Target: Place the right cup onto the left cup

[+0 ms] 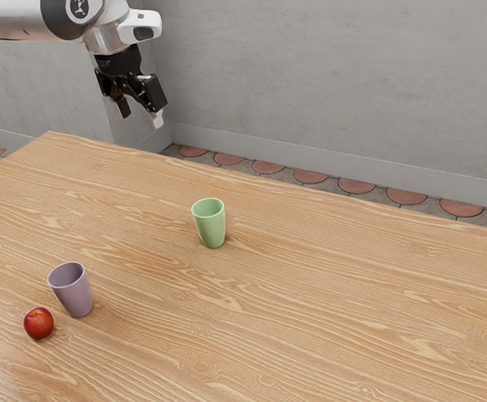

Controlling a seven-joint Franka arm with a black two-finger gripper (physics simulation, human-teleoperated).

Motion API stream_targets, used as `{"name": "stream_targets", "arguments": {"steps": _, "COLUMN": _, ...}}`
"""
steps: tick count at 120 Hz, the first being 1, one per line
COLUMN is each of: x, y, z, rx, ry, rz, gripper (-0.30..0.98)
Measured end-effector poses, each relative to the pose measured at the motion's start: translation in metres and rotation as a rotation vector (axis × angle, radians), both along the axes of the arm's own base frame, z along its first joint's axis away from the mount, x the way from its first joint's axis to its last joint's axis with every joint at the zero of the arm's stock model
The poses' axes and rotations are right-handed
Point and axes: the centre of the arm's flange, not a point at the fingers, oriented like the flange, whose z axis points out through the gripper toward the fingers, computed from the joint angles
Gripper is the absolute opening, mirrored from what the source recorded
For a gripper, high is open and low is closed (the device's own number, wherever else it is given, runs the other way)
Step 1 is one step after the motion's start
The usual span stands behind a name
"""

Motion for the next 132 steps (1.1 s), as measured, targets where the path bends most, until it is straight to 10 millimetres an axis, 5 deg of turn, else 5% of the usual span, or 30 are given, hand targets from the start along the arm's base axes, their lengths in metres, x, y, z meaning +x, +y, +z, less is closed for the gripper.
{"name": "stream_targets", "arguments": {"steps": 36, "x": 0.005, "y": 0.0, "z": -0.009, "rx": -0.005, "ry": 0.014, "rz": 0.008, "gripper": 0.69}}
{"name": "stream_targets", "arguments": {"steps": 49, "x": 0.026, "y": 0.002, "z": -0.03, "rx": -0.003, "ry": 0.032, "rz": 0.012, "gripper": 0.69}}
{"name": "stream_targets", "arguments": {"steps": 82, "x": 0.116, "y": 0.022, "z": -0.119, "rx": 0.005, "ry": 0.072, "rz": 0.04, "gripper": 0.69}}
{"name": "stream_targets", "arguments": {"steps": 132, "x": 0.152, "y": 0.039, "z": -0.242, "rx": 0.002, "ry": 0.129, "rz": 0.059, "gripper": 0.69}}
